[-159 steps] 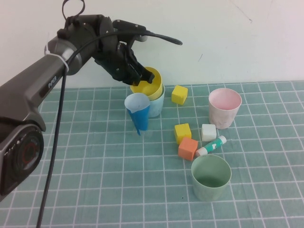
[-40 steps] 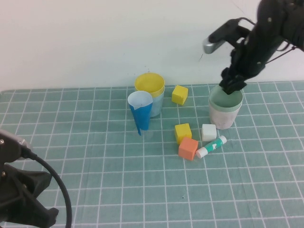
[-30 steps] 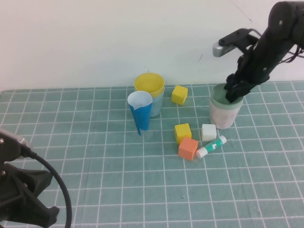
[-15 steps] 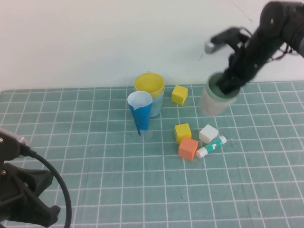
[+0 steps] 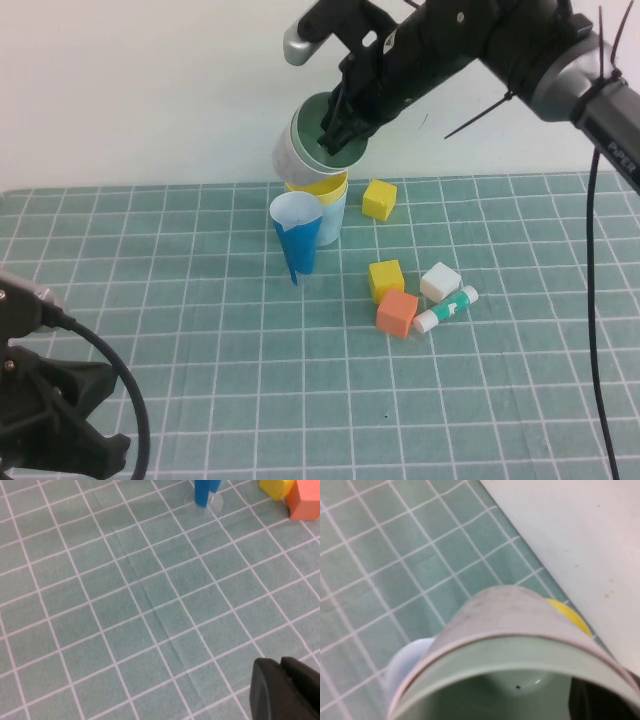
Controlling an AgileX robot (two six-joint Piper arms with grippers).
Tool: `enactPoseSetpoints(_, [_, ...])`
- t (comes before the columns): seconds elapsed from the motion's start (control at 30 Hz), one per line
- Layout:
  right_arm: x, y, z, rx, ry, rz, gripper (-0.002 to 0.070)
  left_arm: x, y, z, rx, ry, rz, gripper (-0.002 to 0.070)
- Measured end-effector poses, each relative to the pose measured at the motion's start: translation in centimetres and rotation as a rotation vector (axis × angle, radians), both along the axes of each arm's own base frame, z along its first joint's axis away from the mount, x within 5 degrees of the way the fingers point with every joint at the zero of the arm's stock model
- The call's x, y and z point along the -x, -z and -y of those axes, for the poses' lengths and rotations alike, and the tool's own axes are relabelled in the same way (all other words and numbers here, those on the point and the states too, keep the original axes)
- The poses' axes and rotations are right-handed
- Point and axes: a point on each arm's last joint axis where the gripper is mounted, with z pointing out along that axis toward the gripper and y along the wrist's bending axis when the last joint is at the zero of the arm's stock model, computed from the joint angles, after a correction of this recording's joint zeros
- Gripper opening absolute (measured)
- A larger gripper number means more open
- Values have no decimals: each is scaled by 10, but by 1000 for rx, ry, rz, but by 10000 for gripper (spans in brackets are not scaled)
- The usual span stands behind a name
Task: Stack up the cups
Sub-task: Place the pink cup on the yellow cup
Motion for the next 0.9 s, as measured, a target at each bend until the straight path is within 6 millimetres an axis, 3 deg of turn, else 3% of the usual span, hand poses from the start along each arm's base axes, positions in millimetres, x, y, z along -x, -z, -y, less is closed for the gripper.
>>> enactPoseSetpoints(0.33, [-17, 27, 3, 58, 39, 32, 36, 0, 0, 1, 11, -1, -6, 1])
enactPoseSetpoints(0.9, [-26, 48, 0, 62, 49, 42, 35, 0, 0, 1, 12, 0, -6, 1])
